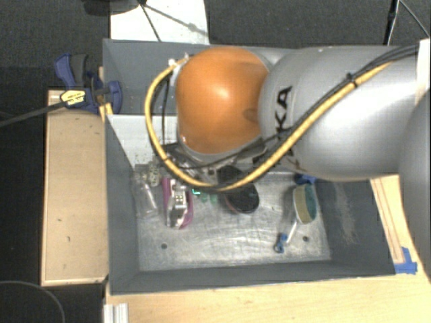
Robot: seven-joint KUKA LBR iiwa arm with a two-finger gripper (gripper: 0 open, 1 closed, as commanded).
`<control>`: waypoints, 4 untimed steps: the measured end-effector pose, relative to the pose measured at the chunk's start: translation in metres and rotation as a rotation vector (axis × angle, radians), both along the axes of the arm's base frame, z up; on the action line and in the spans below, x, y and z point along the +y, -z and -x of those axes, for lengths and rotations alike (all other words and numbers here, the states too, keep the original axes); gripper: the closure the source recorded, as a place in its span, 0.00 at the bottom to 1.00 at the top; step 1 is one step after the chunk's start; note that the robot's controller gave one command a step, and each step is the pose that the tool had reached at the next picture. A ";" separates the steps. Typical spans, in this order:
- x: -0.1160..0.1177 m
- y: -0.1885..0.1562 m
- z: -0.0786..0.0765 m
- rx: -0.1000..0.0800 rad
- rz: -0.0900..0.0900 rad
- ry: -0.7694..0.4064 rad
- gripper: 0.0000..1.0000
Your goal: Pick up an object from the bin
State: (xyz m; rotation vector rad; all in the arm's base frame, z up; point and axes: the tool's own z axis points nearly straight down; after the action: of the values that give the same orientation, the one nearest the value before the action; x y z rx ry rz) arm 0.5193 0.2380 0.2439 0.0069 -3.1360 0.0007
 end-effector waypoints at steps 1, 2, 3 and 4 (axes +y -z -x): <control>-0.034 0.151 -0.012 -0.025 -0.009 -0.070 0.00; -0.042 0.157 -0.022 -0.013 -0.003 -0.486 0.00; -0.072 0.168 0.002 -0.005 -0.004 -0.918 0.00; -0.106 0.089 -0.064 -0.017 0.001 -0.793 0.00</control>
Offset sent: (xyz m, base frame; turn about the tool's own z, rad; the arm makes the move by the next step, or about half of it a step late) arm 0.0066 -0.0363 -0.1545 -0.0712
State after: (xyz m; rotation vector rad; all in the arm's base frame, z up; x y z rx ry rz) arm 0.5829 0.1315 0.1547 1.2236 -2.9066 0.0052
